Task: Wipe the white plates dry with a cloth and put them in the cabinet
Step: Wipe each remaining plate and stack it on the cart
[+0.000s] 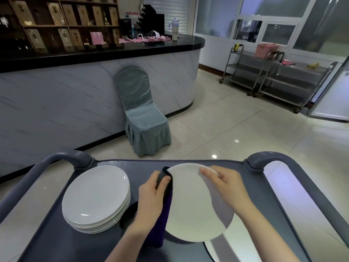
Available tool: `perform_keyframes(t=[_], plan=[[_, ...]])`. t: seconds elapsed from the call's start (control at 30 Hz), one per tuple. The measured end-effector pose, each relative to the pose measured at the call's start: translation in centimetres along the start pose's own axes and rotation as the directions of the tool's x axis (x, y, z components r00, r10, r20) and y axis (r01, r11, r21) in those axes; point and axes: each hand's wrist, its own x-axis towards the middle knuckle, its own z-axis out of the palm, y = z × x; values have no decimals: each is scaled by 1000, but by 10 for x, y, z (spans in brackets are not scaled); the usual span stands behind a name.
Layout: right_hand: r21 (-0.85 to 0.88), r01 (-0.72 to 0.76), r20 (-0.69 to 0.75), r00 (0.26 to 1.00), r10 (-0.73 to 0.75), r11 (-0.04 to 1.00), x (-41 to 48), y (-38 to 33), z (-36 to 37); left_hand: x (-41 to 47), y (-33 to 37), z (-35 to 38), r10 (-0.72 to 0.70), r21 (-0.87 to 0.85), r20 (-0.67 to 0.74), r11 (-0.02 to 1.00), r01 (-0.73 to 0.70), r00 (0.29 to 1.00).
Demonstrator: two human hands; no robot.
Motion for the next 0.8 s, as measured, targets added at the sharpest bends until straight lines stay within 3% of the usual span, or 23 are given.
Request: perform_keyframes(t=[0.07, 0.17, 0.33, 0.47, 0.57, 0.67, 0.73, 0.8], plan=[[174, -136, -171, 971, 166, 975, -6, 5, 5, -7, -7, 6, -150, -69, -126, 987, 142, 981], [260, -248, -196, 933, 302, 933, -14, 9, 10, -4, -9, 2, -196, -60, -105, 980, 190, 975], [112, -110, -46, 992, 116, 988, -14, 3, 7, 16, 12, -19, 58, 105, 82, 992, -67, 995], [-90, 63, 168, 985, -47, 994, -10, -11, 20, 24, 27, -16, 182, 244, 372, 927, -285, 910], [-8, -9, 55, 998, 9, 1000, -9, -6, 11, 19, 18, -14, 118, 91, 184, 986, -137, 976], [238, -154, -150, 970, 193, 959, -15, 2, 7, 5, -3, -12, -92, -6, -25, 996, 92, 995], [305, -208, -182, 945, 271, 929, -17, 5, 9, -2, -13, -11, -199, -42, -27, 979, 198, 980], [226, -189, -148, 963, 225, 956, -18, 6, 10, -3, -16, -13, -213, -26, -3, 977, 213, 977]])
